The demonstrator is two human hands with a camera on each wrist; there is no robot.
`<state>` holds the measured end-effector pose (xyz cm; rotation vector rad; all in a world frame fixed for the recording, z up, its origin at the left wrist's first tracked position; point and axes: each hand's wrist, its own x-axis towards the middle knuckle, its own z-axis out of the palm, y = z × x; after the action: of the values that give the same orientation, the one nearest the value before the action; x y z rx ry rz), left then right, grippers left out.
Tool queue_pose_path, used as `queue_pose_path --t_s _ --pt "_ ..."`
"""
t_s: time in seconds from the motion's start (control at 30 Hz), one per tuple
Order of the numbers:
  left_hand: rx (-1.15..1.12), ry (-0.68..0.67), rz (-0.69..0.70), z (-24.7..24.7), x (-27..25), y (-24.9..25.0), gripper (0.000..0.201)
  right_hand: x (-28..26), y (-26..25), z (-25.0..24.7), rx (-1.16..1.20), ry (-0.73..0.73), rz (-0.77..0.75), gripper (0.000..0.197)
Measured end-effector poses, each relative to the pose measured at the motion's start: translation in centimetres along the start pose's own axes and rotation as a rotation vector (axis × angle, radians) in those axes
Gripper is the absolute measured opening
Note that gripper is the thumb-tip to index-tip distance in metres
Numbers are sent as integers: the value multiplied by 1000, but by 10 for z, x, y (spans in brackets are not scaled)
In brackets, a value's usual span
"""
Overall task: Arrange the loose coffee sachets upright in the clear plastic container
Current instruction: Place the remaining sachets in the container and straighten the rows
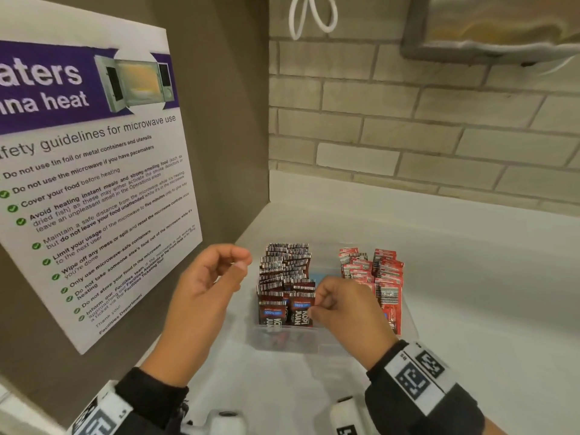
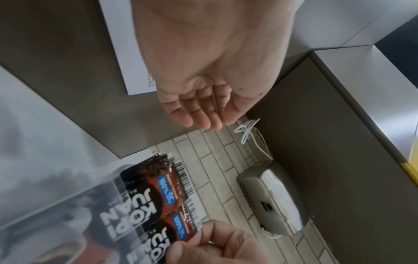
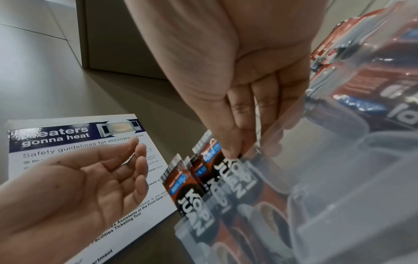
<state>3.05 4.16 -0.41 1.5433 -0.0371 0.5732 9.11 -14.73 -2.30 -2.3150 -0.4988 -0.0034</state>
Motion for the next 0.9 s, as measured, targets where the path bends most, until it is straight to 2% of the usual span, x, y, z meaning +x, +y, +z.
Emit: queue_pose_path --t_s 0.3,0.37,0.5,0.6,0.7,0.77,0.83,0.9 --pt "19 23 -38 -1 -3 -7 14 -2 2 -10 -22 -19 62 19" --pt "27 42 -44 -1 -4 -7 23 -5 1 -18 -13 -13 60 17" --pt "-20 38 -35 2 -4 1 39 -8 11 -52 -17 177 35 11" --pt "-106 -39 -67 20 -7 10 33 -7 27 -78 -135 244 40 17" --pt "-106 -235 -190 54 -13 13 28 -2 39 -83 -256 134 60 24" --pt "-86 -346 -303 77 -16 9 34 2 41 -77 -350 20 -16 32" --pt "-65 -402 -388 96 -17 6 43 7 39 -69 -445 -74 -129 42" --pt "-72 -414 -431 109 -19 4 49 13 36 -63 -548 -128 -152 49"
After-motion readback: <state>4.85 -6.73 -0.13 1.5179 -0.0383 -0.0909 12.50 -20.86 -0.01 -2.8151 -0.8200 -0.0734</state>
